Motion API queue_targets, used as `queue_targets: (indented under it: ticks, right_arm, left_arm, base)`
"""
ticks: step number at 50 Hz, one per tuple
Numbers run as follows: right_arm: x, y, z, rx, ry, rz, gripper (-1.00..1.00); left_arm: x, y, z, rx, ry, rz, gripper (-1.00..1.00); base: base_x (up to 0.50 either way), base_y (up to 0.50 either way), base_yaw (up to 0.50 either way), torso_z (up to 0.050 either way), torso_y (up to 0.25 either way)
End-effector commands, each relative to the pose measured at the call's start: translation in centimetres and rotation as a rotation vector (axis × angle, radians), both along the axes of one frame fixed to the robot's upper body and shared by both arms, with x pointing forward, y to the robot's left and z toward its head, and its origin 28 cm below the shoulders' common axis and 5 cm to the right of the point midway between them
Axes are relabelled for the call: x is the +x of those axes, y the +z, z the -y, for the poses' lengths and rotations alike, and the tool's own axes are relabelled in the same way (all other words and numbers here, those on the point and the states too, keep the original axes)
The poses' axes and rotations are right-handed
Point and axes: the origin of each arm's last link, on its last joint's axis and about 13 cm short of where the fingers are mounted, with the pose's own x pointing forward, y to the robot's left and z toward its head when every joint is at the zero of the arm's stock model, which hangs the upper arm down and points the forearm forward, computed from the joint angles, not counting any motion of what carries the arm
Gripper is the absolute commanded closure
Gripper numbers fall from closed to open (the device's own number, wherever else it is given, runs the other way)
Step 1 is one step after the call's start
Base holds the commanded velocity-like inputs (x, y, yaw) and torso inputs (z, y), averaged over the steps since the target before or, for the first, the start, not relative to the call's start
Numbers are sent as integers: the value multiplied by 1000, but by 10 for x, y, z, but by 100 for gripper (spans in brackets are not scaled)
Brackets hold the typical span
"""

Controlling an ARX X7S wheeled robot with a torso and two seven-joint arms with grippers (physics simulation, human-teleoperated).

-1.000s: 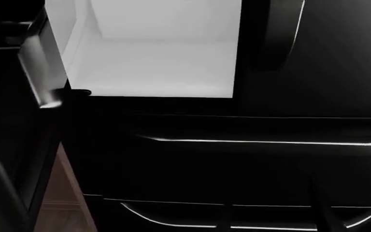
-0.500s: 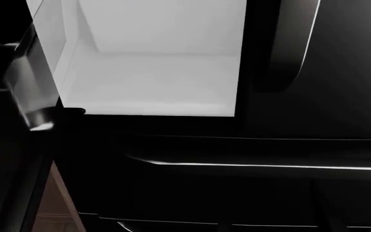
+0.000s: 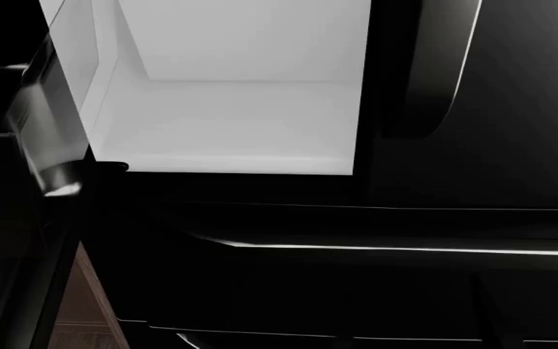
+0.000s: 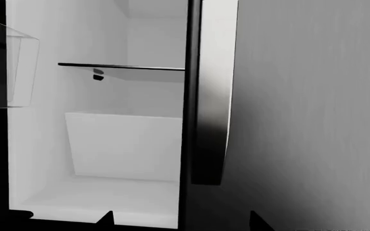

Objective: Close the fridge doors

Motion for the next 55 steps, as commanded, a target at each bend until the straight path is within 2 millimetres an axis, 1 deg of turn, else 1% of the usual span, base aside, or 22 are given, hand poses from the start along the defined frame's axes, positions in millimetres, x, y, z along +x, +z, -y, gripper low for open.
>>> queue_targets:
  ticks: [1, 5, 6, 10, 12, 16, 17, 21, 22, 23, 24, 25, 26, 27, 28, 29, 30, 32, 36, 40, 52, 55]
  right_arm:
    - [-1, -3, 3, 5, 6, 2, -100]
    - [-2, -4, 4, 8, 13, 6, -100]
    - [-3, -3, 5, 8, 17, 10, -100]
    - [-7, -5, 6, 19, 19, 18, -100]
    - [-9, -7, 8, 22, 15, 19, -100]
    - [-13, -6, 9, 24, 17, 25, -100]
    - [-13, -6, 9, 24, 17, 25, -100]
    - [-15, -7, 9, 31, 23, 30, -100]
    - [-16, -7, 9, 28, 23, 31, -100]
    - [-16, -6, 9, 29, 25, 32, -100]
    - [-17, -6, 9, 29, 26, 34, -100]
    - [-19, -5, 9, 29, 25, 39, -100]
    - [-19, -5, 9, 30, 25, 39, -100]
    - [-21, -5, 9, 27, 25, 42, -100]
    - [-22, -4, 9, 28, 24, 45, -100]
    - [-22, -4, 10, 30, 24, 45, -100]
    - [-23, -4, 10, 28, 20, 47, -100]
    - [-24, -4, 11, 27, 14, 46, -100]
    - [-25, -3, 10, 21, 11, 49, -100]
    - [-26, -4, 12, 28, 2, 47, -100]
    - [-33, -8, 22, 60, -85, 30, -100]
    - [-35, -11, 25, 68, -105, 22, -100]
  left_arm:
    - [1, 50, -44, -36, 183, 27, -100]
    - [11, 73, -50, -45, 169, 26, -100]
    - [16, 83, -49, 10, 180, 24, -100]
    - [28, 112, -42, 65, 148, 28, -100]
    - [32, 136, -37, 103, 123, 41, -100]
    - [43, 167, -32, 139, 77, 46, -100]
    - [49, 181, -29, 148, 82, 46, -100]
    - [71, 209, -21, 157, 21, 14, -100]
    - [81, 177, -31, 159, 0, -118, -100]
    - [94, 152, -18, 203, -114, -237, -100]
    - [114, 137, -16, 167, -177, -345, -100]
    - [137, 131, -10, 102, -243, -446, -100]
    - [154, 145, 3, 47, -332, -424, -100]
    - [177, 171, 20, 44, -464, -309, -100]
    - [177, 207, 17, 88, -487, -232, -100]
    - [165, 244, 9, 138, -412, -129, -100]
    - [169, 247, 3, 158, -237, -113, -100]
    - [163, 254, -5, 168, -4, -107, -100]
    - [179, 264, 8, 182, -41, -129, -100]
    - [183, 271, 25, 214, -97, -128, -100]
    - [175, 295, 88, 319, -263, -91, -100]
    - [173, 309, 103, 327, -285, -64, -100]
  base:
    - [0, 0, 0, 0, 0]
    - [0, 0, 0, 0, 0]
    - [0, 0, 0, 0, 0]
    - [0, 0, 0, 0, 0]
    - [0, 0, 0, 0, 0]
    - [0, 0, 0, 0, 0]
    - [0, 0, 0, 0, 0]
    - [0, 0, 0, 0, 0]
    - [0, 0, 0, 0, 0]
    - [0, 0, 0, 0, 0]
    - [0, 0, 0, 0, 0]
    - [0, 0, 0, 0, 0]
    - [0, 0, 0, 0, 0]
    - [0, 0, 0, 0, 0]
    - [0, 0, 0, 0, 0]
    - [0, 0, 0, 0, 0]
    - [0, 0, 0, 0, 0]
    - [0, 0, 0, 0, 0]
    - [0, 0, 0, 0, 0]
    - [19, -1, -10, 4, 0]
    - [11, -3, -9, 4, 2]
    - [0, -1, 0, 0, 0]
